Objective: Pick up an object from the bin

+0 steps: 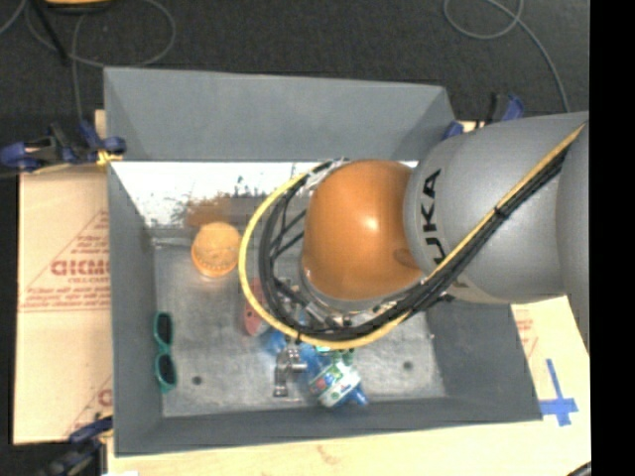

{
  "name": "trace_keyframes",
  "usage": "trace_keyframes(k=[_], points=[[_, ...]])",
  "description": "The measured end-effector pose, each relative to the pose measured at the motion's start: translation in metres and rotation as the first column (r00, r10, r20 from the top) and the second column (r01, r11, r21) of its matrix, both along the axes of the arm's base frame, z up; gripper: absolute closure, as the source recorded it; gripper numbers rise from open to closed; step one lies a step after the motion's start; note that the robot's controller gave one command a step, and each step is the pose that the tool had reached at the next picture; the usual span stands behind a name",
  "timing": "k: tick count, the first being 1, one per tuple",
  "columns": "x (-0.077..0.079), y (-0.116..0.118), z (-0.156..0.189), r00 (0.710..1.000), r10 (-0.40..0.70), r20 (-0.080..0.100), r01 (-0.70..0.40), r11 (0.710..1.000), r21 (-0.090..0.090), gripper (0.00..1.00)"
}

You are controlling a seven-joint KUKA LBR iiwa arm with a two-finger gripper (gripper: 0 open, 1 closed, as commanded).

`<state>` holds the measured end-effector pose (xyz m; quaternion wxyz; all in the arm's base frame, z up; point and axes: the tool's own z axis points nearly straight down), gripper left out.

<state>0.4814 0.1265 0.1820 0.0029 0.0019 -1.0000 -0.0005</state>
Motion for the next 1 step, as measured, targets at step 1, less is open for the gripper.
trace_keyframes(k=[1], points=[[0.0019,-0.0005,0.0033,1.000,-0.003,0.007,0.003,1.000,0.001,0.00]])
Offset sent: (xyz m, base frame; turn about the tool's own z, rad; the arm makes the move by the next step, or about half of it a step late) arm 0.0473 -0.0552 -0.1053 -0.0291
